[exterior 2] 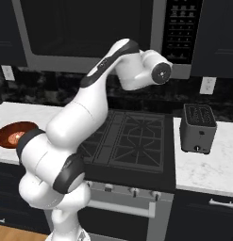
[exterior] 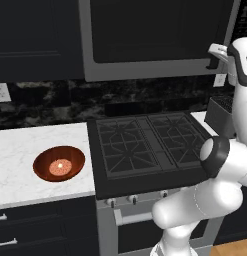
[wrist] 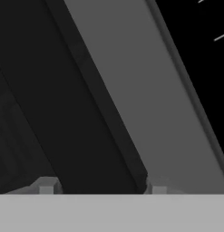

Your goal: Open the microwave, place the bowl with waffle inside the microwave, then close the microwave door and turn it on.

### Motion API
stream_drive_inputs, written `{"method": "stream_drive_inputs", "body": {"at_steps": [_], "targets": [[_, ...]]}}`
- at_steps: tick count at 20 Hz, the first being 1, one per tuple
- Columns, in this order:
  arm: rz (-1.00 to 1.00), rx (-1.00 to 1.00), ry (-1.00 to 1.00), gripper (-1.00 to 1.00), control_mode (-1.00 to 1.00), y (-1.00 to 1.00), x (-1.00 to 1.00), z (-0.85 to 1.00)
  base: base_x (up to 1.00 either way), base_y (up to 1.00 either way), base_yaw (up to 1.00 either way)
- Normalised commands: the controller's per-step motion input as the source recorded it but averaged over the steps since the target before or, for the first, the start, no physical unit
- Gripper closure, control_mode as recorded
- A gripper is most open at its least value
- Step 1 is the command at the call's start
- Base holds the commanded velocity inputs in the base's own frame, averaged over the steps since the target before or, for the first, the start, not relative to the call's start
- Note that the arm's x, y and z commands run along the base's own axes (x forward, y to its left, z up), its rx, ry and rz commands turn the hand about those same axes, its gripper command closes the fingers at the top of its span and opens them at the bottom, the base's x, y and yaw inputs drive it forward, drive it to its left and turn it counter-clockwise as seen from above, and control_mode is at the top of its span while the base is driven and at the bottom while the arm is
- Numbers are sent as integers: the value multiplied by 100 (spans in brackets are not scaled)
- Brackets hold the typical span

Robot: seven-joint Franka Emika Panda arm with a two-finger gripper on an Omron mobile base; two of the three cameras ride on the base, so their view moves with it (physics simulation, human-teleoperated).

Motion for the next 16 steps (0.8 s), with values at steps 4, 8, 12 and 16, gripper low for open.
{"method": "stream_drive_inputs", "body": {"at_steps": [4, 8, 12, 16], "targets": [[0, 0, 0, 100, -100, 0, -1, 0, 0, 0, 0], [0, 0, 0, 100, -100, 0, -48, 0, 0, 0, 0], [0, 0, 0, 100, -100, -2, -95, 0, 0, 0, 0], [0, 0, 0, 100, -100, -2, -100, 0, 0, 0, 0]]}}
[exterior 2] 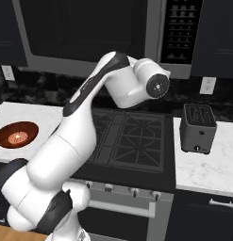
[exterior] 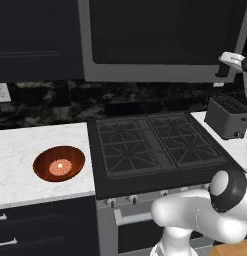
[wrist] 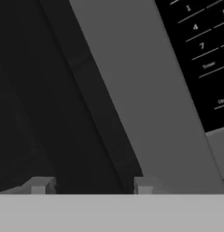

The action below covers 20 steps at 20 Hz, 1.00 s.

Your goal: Open the microwave, place the bowl with waffle inside the microwave, then close the microwave door and turn it on.

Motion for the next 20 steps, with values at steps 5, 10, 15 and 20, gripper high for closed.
{"method": "stream_drive_inputs", "body": {"at_steps": [5, 10, 15, 20], "targets": [[0, 0, 0, 100, -100, 0, -100, 0, 0, 0, 0], [0, 0, 0, 100, -100, 0, -97, 0, 0, 0, 0], [0, -2, 0, -100, -100, 4, -53, 0, 0, 0, 0], [0, 0, 0, -100, -100, -5, -82, 14, 0, 0, 0]]}}
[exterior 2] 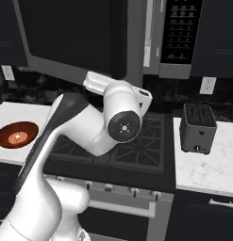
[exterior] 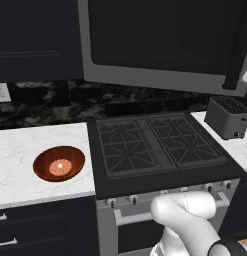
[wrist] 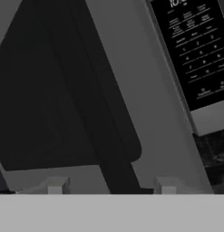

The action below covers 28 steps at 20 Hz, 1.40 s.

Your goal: Open the microwave, place the bowl with waffle inside the microwave, then close the microwave door and turn it on.

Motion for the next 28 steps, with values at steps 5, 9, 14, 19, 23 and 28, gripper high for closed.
{"method": "stream_drive_inputs", "body": {"at_steps": [5, 9, 14, 19, 23, 28], "targets": [[-5, 0, 0, -100, -100, -34, -97, 20, 0, 0, 0], [-3, -2, -12, -100, -100, -22, -30, 1, 0, 0, 0], [1, -22, -43, -100, -100, -5, 3, 0, 0, 0, 0], [2, -44, -40, -100, -100, -19, 6, -1, 0, 0, 0], [0, -52, -31, -100, -100, -34, 6, -1, 0, 0, 0], [0, -56, -16, -100, -100, -47, 5, -6, 0, 0, 0]]}}
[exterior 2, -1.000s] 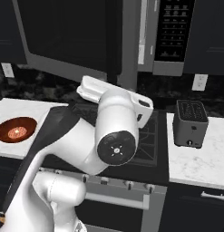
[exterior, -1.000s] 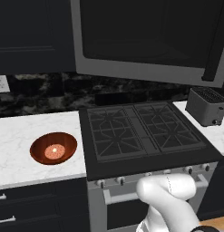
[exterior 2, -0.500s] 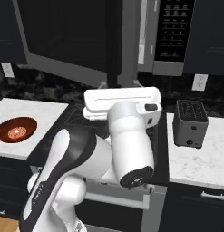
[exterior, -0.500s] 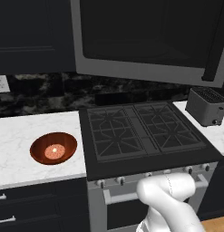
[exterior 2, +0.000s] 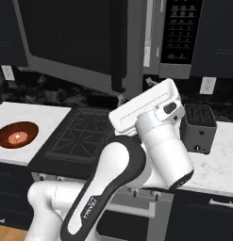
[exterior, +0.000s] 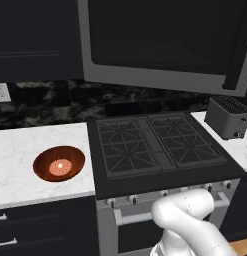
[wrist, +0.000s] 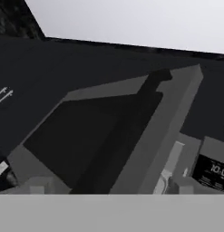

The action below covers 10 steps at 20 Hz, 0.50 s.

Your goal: Open the microwave, place the bowl with waffle inside the microwave, then close the microwave door and turn it on.

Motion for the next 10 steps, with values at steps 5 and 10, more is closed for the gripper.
{"method": "stream_drive_inputs", "body": {"at_steps": [5, 10], "targets": [[-8, -63, -2, -100, -100, -42, 11, -19, 0, 0, 0], [-33, -52, -3, -100, -100, -9, 75, -35, 0, 0, 0]]}}
